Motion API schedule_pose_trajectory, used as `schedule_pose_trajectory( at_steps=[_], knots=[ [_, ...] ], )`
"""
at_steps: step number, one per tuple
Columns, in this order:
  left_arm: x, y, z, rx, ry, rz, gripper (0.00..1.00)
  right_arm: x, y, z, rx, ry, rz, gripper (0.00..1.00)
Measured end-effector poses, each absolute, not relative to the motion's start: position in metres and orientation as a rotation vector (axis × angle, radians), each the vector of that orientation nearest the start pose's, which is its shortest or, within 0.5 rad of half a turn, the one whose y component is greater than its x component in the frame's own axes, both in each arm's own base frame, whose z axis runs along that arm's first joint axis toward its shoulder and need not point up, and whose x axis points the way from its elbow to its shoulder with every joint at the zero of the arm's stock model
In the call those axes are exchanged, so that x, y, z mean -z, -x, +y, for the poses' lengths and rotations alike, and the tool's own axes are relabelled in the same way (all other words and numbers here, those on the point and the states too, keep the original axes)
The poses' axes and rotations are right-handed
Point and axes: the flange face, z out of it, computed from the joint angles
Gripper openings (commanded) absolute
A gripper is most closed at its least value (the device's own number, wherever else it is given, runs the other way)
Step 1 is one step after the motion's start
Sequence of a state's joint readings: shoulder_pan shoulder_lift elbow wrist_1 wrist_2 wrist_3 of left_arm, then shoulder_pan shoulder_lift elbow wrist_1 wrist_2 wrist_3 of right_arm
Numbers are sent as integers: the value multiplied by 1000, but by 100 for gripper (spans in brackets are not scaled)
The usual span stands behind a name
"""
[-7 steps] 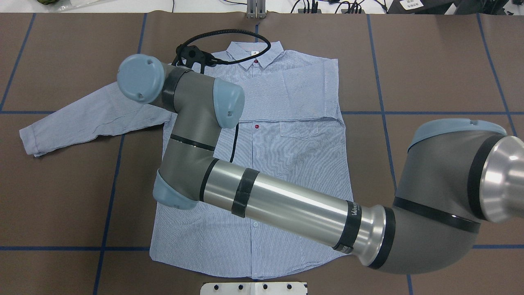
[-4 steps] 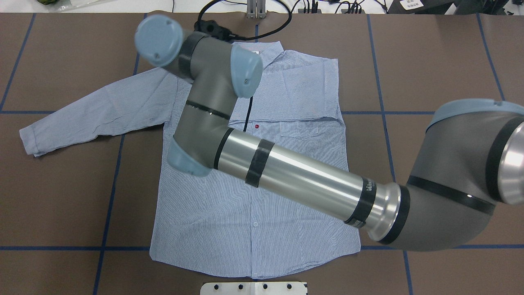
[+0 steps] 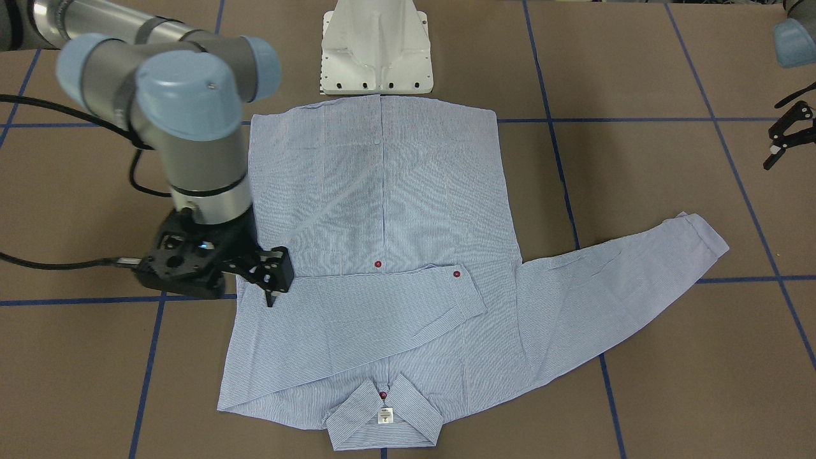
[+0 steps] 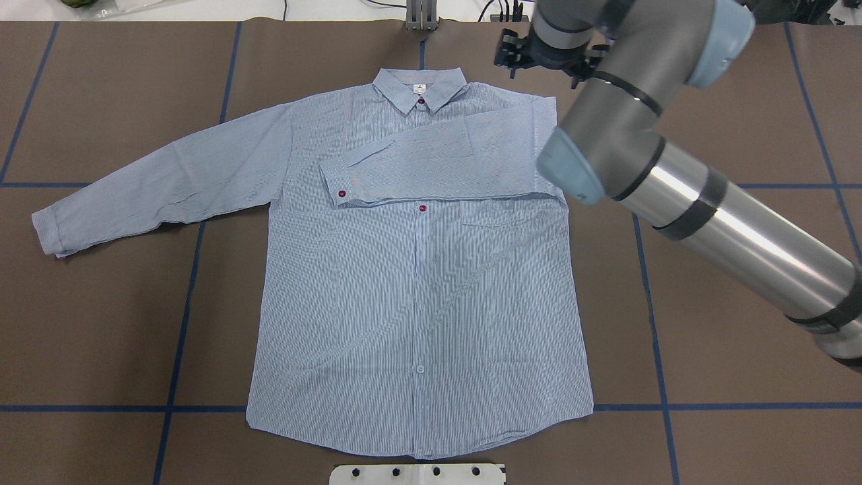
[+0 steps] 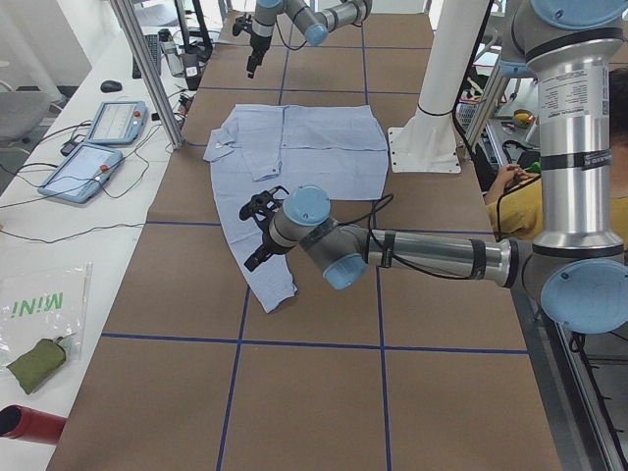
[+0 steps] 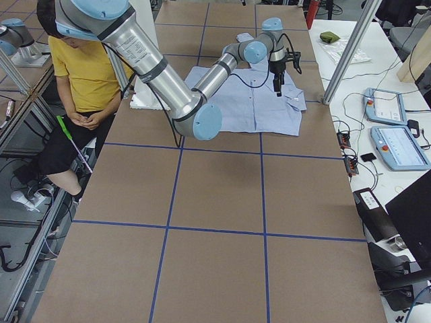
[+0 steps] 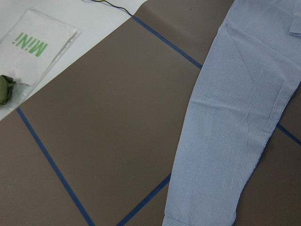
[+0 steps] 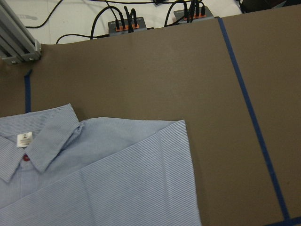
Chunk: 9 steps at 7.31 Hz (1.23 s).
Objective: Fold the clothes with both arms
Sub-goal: 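Withdraw the right gripper while the left gripper reaches the other cuff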
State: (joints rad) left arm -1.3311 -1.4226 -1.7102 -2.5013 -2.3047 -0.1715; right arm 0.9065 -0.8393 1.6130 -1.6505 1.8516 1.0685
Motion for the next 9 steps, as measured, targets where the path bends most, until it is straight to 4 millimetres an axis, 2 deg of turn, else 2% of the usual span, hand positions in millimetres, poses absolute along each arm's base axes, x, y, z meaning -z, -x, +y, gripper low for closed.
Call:
schedule_pose_trajectory(
  at_steps=[2,3,5,6,7,8,9],
  knots=[
    [-606,-80,-428,-277,-737,897,100,-285,246,-603,-161,-262,-737,100],
    [-627,-98,-419,-221,-736,907,94,-323,200,-594,-107,-275,-771,100],
    [-648,-130,-407,-98,-690,947,73,-410,110,-563,-22,-310,-833,100],
    [-658,-140,-402,-26,-659,976,67,-442,72,-545,-3,-323,-852,100],
    [-664,-149,-396,39,-624,1013,61,-462,45,-531,6,-332,-858,100],
    [-669,-158,-390,73,-591,1036,55,-473,32,-522,14,-338,-857,100],
    [-676,-162,-387,94,-570,1038,53,-478,26,-518,19,-341,-855,100]
  ],
)
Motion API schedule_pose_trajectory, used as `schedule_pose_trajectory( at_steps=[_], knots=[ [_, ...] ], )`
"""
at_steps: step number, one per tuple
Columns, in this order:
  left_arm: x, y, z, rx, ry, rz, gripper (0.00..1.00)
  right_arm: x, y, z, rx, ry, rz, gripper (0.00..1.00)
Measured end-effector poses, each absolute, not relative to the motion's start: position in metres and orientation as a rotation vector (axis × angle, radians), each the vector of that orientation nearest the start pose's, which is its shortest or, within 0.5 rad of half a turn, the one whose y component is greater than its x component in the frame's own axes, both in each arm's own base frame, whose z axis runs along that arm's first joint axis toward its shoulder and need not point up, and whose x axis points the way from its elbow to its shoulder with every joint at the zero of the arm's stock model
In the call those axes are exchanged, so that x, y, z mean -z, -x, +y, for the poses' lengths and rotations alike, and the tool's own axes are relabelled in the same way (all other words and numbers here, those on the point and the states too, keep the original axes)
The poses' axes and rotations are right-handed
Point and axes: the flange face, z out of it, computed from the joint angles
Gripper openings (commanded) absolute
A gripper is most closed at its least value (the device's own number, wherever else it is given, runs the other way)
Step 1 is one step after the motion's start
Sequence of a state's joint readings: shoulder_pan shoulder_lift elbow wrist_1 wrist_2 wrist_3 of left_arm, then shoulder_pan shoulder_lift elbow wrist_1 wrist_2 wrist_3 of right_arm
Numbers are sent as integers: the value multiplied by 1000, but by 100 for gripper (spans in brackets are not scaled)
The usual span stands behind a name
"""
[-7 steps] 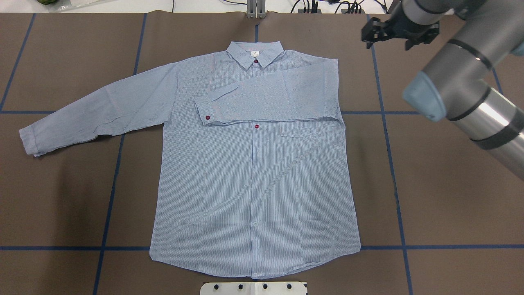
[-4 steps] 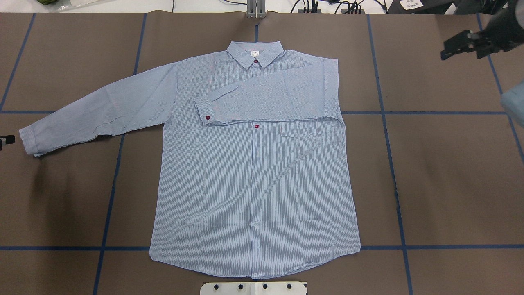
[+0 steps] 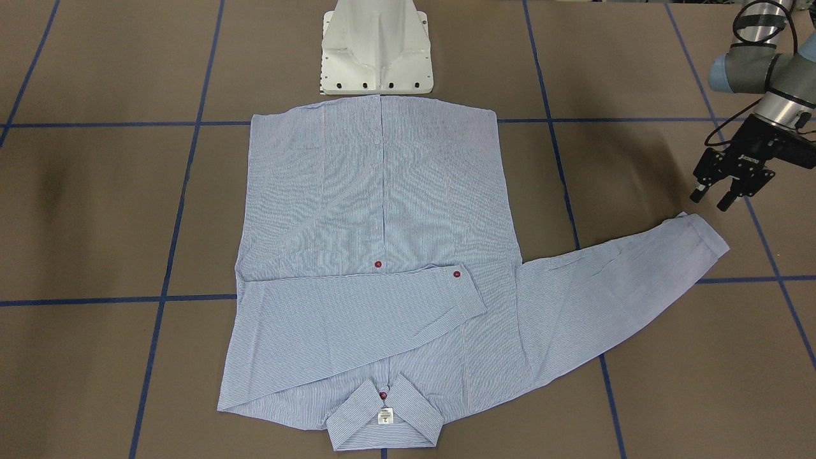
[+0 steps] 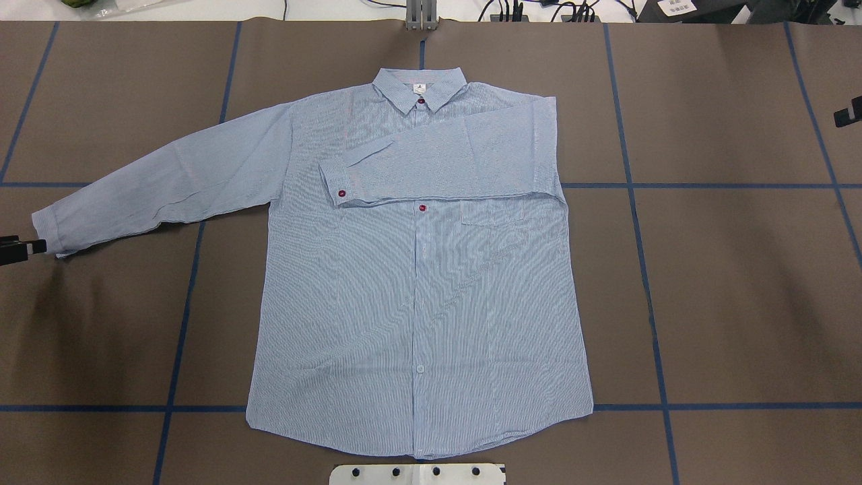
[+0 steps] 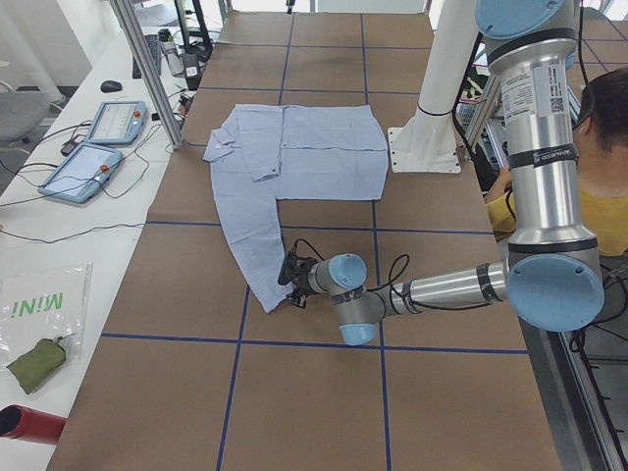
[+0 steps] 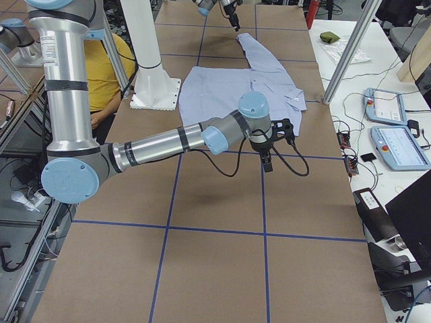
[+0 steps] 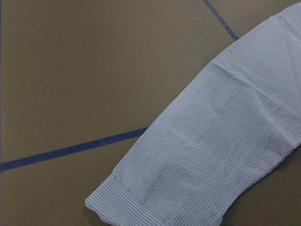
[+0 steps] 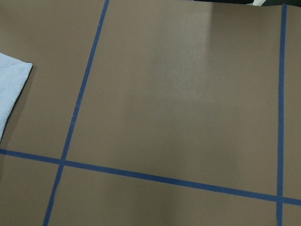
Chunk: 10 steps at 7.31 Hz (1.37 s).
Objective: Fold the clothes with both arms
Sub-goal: 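Withdraw the right gripper while the left gripper reaches the other cuff, then grasp the cuff of the sleeve nearest the left gripper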
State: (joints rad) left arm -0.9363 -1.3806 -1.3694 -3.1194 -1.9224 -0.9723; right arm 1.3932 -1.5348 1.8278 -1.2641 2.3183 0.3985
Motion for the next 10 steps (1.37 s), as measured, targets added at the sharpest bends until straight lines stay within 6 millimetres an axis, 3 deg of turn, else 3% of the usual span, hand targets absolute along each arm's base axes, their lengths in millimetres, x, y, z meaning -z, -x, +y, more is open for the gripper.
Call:
schedule_pose_trajectory(
  at_steps=[3,7,10],
  knots=[
    [-684,-171,-391,136,-549,1034,53,-479,23,-516,22,-347,-853,100],
    [-693,-195,-421,142,-549,1022,54,-479,23,-516,21,-347,-850,100],
    [-694,-195,-418,128,-545,1023,55,-480,22,-516,19,-348,-846,100]
  ],
)
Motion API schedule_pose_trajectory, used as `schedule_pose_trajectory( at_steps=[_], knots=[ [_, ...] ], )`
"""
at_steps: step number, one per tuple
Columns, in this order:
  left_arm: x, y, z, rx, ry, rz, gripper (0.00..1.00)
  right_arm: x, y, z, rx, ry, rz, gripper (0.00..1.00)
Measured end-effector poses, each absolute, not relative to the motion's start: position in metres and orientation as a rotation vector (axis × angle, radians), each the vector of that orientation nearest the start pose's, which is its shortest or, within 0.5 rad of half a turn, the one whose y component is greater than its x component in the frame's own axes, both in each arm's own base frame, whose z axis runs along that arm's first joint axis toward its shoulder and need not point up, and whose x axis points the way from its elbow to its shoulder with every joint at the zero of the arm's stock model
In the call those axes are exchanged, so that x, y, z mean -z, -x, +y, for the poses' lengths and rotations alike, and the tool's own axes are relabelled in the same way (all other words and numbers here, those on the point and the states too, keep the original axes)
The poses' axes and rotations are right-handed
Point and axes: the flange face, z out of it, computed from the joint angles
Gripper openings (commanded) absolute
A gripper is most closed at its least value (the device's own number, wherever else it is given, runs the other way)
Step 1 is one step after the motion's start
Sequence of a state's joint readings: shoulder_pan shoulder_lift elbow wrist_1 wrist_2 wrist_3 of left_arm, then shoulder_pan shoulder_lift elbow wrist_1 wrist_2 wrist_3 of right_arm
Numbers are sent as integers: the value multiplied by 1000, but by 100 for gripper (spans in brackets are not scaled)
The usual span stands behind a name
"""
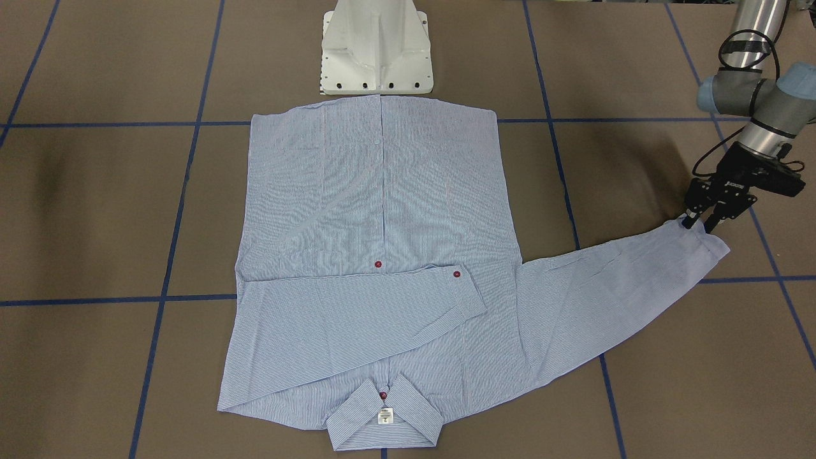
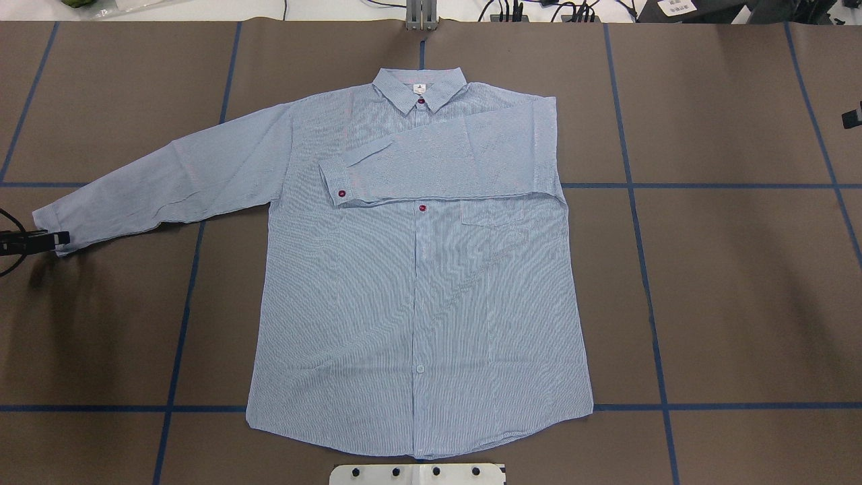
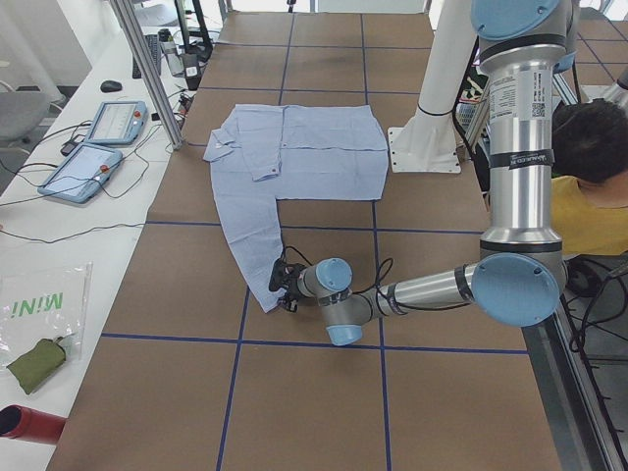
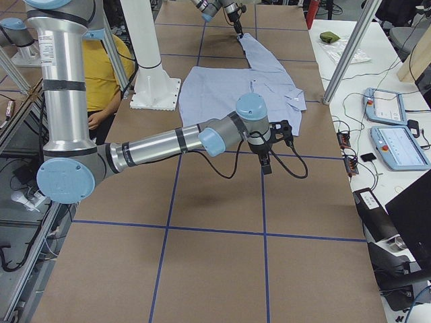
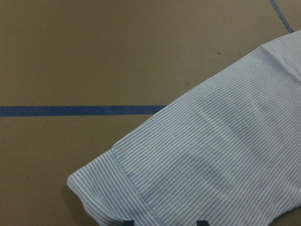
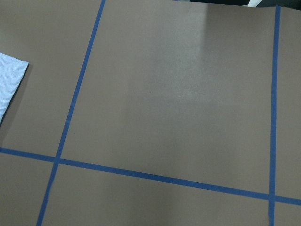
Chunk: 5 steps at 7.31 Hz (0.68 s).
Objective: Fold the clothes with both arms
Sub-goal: 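Grasp the cuff of the sleeve nearest the left gripper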
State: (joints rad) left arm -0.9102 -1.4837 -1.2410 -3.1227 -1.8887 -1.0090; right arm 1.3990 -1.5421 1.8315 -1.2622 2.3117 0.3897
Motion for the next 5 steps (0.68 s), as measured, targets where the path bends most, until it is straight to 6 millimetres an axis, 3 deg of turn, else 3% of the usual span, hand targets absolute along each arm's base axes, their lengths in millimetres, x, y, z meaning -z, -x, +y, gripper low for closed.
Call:
schedule_pose_trajectory(
  at_steps=[1,2,3,4,5],
  knots=[
    [-694,-195,-417,127,-544,1023,55,-480,22,-516,19,-350,-846,100],
    [-695,-195,-415,123,-543,1022,41,-479,22,-516,20,-351,-846,100],
    [-697,-195,-413,117,-542,1019,10,-479,22,-516,19,-351,-845,100],
    [-698,-194,-411,112,-541,1015,0,-479,22,-516,19,-351,-846,100],
    [-699,-194,-410,111,-541,1012,0,-479,22,-516,18,-350,-846,100]
  ],
)
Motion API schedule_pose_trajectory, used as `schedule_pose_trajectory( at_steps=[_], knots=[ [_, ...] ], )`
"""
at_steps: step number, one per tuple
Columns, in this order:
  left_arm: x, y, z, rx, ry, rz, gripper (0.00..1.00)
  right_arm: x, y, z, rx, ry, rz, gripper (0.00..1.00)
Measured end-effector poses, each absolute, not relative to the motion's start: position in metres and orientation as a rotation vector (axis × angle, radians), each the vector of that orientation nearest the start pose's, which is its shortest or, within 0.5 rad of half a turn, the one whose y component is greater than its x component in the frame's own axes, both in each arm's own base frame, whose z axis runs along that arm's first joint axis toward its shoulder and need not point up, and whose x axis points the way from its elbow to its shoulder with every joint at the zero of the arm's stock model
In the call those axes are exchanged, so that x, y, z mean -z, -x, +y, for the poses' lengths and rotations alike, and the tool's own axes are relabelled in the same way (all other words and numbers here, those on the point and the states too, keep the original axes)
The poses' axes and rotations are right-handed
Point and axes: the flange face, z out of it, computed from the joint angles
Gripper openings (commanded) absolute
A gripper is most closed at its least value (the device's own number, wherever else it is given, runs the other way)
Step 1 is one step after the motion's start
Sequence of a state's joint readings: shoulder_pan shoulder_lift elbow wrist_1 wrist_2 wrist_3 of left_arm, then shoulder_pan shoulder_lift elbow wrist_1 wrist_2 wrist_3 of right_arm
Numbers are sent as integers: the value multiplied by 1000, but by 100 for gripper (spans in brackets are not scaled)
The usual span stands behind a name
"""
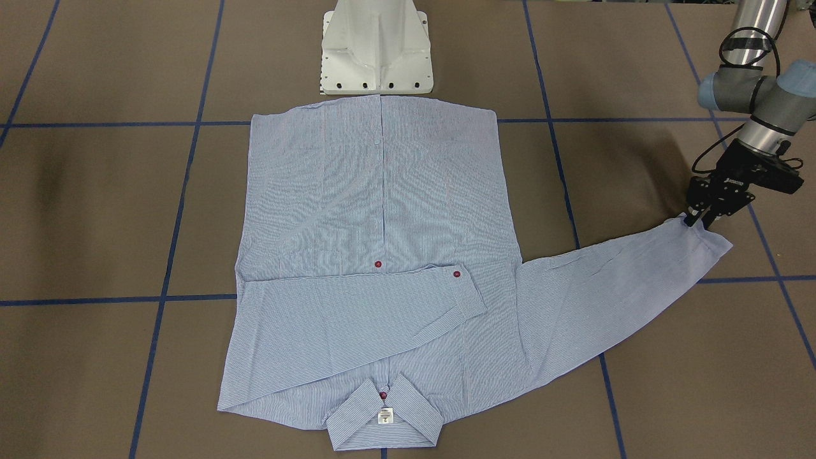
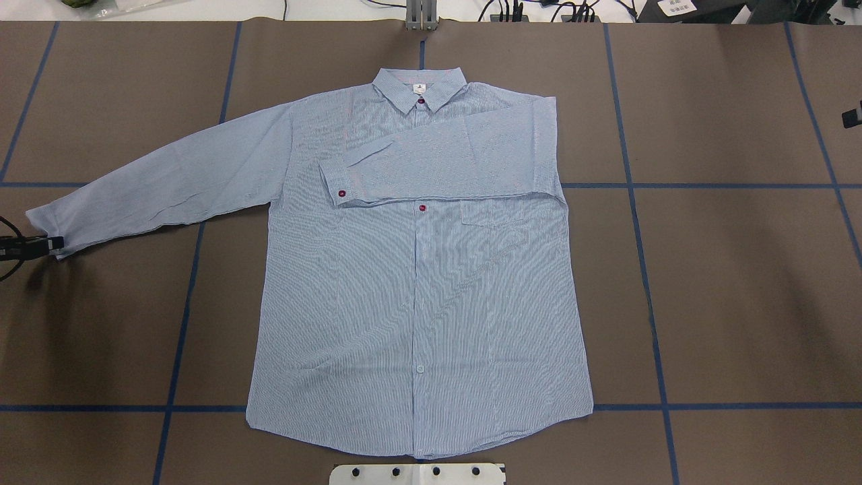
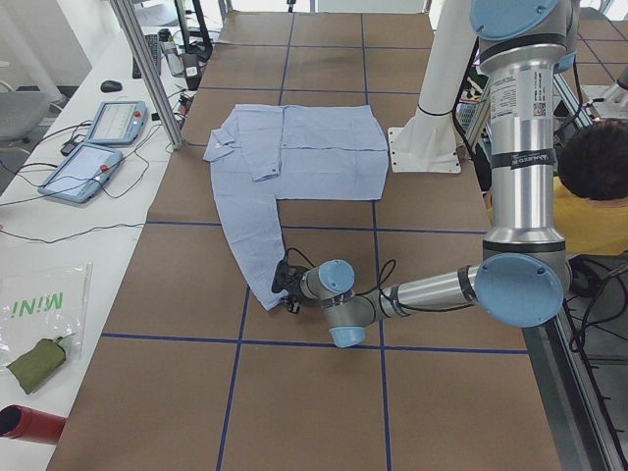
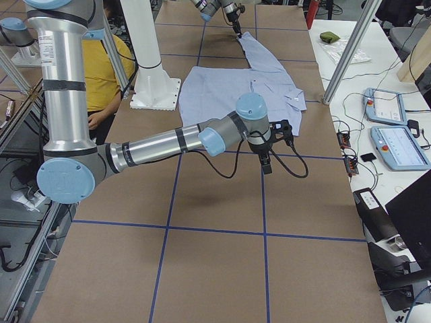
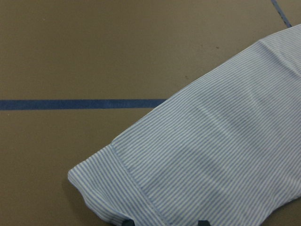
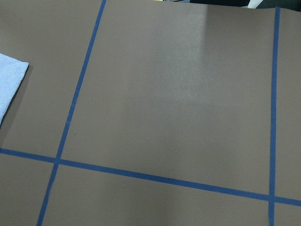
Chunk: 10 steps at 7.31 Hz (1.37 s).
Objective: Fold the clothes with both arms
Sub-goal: 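Grasp the cuff of the sleeve nearest the left gripper, then fold the sleeve across the shirt front and release it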
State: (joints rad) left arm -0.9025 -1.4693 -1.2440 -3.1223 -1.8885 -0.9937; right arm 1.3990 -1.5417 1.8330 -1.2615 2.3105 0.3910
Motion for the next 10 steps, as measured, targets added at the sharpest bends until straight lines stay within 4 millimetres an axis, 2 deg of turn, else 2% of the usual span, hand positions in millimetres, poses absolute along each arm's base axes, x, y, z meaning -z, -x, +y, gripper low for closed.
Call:
schedule_pose_trajectory(
  at_steps=[2,3,4,5,7,8,10],
  knots=[
    [-695,-192,-408,97,-545,1018,0,-478,23,-516,19,-350,-847,100],
    [-685,-190,-405,74,-541,1044,0,-478,23,-516,20,-350,-848,100],
    [-667,-190,-402,43,-537,1085,0,-478,23,-516,19,-350,-848,100],
    [-642,-192,-403,16,-557,1128,0,-478,23,-516,19,-349,-848,100],
    [-570,-204,-419,-31,-652,1228,0,-479,23,-516,17,-347,-849,100],
    [-532,-221,-438,-50,-680,1273,0,-480,23,-516,16,-345,-849,100],
    [-437,-275,-494,-31,-649,1356,0,-480,23,-516,12,-341,-851,100]
  ],
)
